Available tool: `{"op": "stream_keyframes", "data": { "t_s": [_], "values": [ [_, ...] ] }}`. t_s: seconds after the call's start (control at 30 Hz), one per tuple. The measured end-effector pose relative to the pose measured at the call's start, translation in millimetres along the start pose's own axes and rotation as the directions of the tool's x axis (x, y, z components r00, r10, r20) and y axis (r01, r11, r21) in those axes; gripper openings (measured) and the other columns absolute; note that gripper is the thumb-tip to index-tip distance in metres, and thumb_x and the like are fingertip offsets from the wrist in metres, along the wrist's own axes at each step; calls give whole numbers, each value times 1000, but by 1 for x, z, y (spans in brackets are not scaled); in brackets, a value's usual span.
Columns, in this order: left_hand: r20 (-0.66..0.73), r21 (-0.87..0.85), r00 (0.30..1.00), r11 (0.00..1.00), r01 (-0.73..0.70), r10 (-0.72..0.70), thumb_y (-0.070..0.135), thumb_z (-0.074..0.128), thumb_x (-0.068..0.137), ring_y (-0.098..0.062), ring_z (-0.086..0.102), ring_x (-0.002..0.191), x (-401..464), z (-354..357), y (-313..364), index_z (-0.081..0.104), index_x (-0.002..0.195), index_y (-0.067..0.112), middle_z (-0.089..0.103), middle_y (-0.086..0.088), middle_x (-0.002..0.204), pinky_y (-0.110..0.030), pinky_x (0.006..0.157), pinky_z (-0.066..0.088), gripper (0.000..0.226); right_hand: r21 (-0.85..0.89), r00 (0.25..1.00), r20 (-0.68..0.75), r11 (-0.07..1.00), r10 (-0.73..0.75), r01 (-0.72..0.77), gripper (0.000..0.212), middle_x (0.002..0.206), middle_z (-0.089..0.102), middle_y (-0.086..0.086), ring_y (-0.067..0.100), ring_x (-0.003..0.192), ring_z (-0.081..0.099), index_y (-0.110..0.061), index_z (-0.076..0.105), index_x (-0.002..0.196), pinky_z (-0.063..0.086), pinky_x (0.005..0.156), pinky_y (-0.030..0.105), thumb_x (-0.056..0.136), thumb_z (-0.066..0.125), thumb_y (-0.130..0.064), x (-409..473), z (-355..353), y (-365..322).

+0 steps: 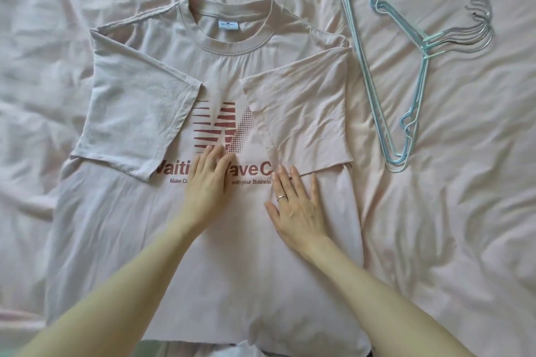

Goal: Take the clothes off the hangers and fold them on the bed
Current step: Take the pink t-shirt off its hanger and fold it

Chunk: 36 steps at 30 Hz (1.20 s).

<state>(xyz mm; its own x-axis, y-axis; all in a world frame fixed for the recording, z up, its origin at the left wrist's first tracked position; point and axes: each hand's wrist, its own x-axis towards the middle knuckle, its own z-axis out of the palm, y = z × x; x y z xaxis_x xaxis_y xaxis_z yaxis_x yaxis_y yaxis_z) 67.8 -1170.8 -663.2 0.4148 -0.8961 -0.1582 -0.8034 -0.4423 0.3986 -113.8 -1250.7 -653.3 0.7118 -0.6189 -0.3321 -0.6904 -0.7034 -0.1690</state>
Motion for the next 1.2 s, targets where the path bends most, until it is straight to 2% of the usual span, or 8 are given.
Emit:
{"op": "stream_keyframes", "data": {
  "t_s": [0.1,0.23,0.37,0.47,0.6,0.77,1.07,1.2],
  "values": [
    [36,24,999,1000,14,-15,22,30,90,-36,37,134,-44,-14,-9,55,126,11,48,-17,138,-47,110,25,46,-3,998,46,999,48,-48,60,138,51,7,24,130,47,-11,56,129,29,106,55,85,32,-45,-24,0,-30],
    [-57,82,990,988,132,-128,9,48,83,-39,31,137,-90,-35,-36,54,123,11,37,-21,145,-58,108,21,40,22,990,139,999,37,-40,57,134,56,5,26,124,53,-21,63,123,42,94,57,82,31,-46,-53,1,-72],
    [-94,77,936,935,346,-339,17,55,90,-38,17,141,-134,-60,-81,43,137,9,21,-21,152,-63,108,10,49,52,987,163,999,1,-10,65,147,41,7,27,135,39,-19,48,137,28,104,60,85,22,-48,-85,16,-113],
    [-56,-17,855,857,515,-515,29,55,90,-34,10,143,-162,-76,-108,25,145,12,12,-18,154,-60,109,10,65,71,980,198,997,27,-42,59,159,5,2,20,147,3,-23,14,151,2,115,50,97,24,-46,-105,26,-131],
    [-1,-169,739,728,664,-674,41,61,85,-41,35,129,-192,-82,-124,22,143,5,36,-24,140,-49,104,30,78,94,974,211,990,87,-108,58,159,-3,-1,15,146,-5,-24,8,151,-1,117,44,100,31,-39,-125,28,-141],
    [116,-328,570,510,795,-813,41,61,85,-42,49,115,-230,-60,-121,49,122,-1,55,-27,122,-46,94,40,57,73,949,171,957,264,-279,54,159,2,1,17,146,-1,-23,17,150,8,117,47,99,34,-31,-156,32,-119],
    [139,-323,563,500,804,-815,23,56,86,-44,54,106,-280,-26,-102,60,108,-2,60,-31,108,-43,86,43,34,166,740,95,723,666,-671,70,158,8,7,26,145,7,-15,14,149,20,112,55,93,50,-35,-219,46,-39],
    [157,-465,468,353,812,-869,21,60,85,-39,58,104,-302,-14,-89,65,106,-3,64,-26,107,-40,86,44,32,264,602,117,559,790,-786,84,155,16,11,31,141,18,-7,14,148,25,108,57,87,58,-45,-242,60,-17]
  ]
}}
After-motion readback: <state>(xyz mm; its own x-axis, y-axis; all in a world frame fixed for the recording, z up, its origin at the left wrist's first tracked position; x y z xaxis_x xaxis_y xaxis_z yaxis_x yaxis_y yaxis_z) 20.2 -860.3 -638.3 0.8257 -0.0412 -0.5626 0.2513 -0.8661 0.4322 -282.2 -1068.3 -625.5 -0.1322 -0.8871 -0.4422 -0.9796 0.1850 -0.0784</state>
